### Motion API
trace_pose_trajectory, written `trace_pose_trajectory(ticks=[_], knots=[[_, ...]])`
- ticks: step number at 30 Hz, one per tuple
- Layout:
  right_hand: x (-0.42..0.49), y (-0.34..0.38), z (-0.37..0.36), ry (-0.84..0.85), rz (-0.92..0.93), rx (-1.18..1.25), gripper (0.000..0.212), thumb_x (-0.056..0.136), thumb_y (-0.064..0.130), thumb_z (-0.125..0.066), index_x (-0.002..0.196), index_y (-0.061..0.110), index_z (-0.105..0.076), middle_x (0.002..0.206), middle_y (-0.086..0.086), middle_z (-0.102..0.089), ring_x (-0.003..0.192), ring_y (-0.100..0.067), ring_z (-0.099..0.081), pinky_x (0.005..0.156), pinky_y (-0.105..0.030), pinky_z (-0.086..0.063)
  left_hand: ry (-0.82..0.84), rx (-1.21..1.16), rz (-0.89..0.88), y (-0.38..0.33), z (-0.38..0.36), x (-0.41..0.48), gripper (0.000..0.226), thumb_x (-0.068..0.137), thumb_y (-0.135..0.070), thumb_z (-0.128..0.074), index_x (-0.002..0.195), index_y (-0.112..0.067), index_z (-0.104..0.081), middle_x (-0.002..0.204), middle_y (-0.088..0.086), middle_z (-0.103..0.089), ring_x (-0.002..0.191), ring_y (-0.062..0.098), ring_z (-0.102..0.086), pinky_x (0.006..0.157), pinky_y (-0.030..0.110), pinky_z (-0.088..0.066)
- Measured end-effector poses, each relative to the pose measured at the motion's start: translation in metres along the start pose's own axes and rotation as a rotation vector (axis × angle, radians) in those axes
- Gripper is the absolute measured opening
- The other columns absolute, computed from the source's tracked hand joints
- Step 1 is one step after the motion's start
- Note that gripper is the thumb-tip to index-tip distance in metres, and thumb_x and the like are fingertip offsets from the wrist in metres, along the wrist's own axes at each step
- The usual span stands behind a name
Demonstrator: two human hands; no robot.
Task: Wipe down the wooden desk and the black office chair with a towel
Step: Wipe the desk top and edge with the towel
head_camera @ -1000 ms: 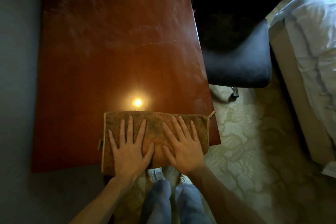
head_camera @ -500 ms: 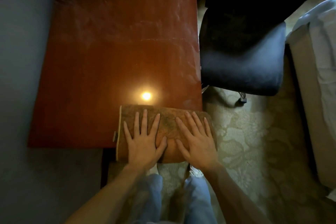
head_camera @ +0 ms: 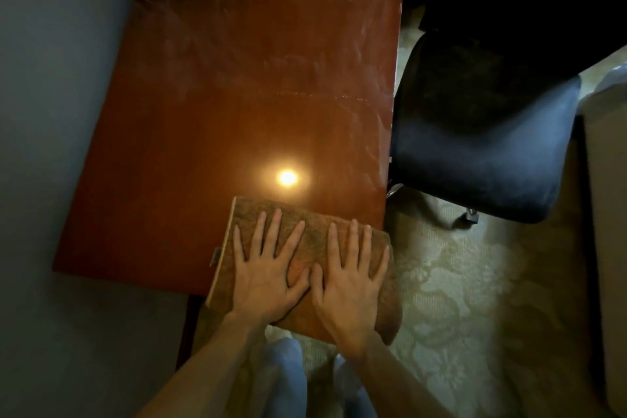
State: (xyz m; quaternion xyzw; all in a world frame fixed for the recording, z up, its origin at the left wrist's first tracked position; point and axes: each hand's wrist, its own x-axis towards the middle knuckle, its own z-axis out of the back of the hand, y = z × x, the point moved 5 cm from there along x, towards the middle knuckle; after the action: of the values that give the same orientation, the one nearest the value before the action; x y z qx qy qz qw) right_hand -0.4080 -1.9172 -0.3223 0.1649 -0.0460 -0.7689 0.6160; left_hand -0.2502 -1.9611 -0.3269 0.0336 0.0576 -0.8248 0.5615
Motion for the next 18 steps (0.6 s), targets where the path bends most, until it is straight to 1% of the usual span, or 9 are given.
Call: trace_pose_trajectory(ticks=[4, 8, 12, 18], knots=[[0.024, 0.0, 0.002, 0.005, 0.024, -0.043, 0.076, 0.097, 0.055, -0.036, 0.164, 0.023, -0.021, 0.172, -0.013, -0.01, 0.159, -0.033, -0.007, 0.123, -0.064, -0.004, -0.004, -0.027, 0.011, 0.005, 0.004, 0.022, 0.084, 0.092, -0.072, -0.038, 0.165, -0.039, -0.013, 0.174, 0.007, -0.009, 0.16, 0.03, -0.006, 0.12, 0.071, -0.009], [0.05, 0.002, 0.009, -0.013, 0.056, -0.035, 0.074, 0.098, 0.054, -0.036, 0.164, 0.022, -0.024, 0.172, -0.014, -0.013, 0.159, -0.033, -0.008, 0.124, -0.065, -0.007, -0.03, -0.055, -0.007, 0.011, 0.007, 0.046, 0.084, 0.091, -0.071, -0.04, 0.165, -0.039, -0.015, 0.174, 0.008, -0.009, 0.16, 0.031, -0.007, 0.121, 0.071, -0.008], [0.073, 0.003, 0.015, -0.023, 0.043, -0.061, 0.076, 0.096, 0.054, -0.038, 0.164, 0.023, -0.023, 0.172, -0.012, -0.011, 0.159, -0.031, -0.006, 0.125, -0.063, -0.005, -0.049, -0.077, -0.021, 0.014, 0.01, 0.071, 0.084, 0.092, -0.071, -0.04, 0.165, -0.038, -0.015, 0.174, 0.009, -0.007, 0.16, 0.031, -0.006, 0.121, 0.071, -0.007], [0.105, 0.004, 0.023, -0.069, 0.042, -0.111, 0.076, 0.096, 0.053, -0.038, 0.164, 0.024, -0.022, 0.171, -0.013, -0.014, 0.159, -0.032, -0.008, 0.124, -0.064, -0.01, -0.074, -0.089, -0.026, 0.019, 0.015, 0.105, 0.083, 0.093, -0.07, -0.039, 0.165, -0.037, -0.013, 0.174, 0.009, -0.004, 0.16, 0.032, -0.005, 0.121, 0.071, -0.005]])
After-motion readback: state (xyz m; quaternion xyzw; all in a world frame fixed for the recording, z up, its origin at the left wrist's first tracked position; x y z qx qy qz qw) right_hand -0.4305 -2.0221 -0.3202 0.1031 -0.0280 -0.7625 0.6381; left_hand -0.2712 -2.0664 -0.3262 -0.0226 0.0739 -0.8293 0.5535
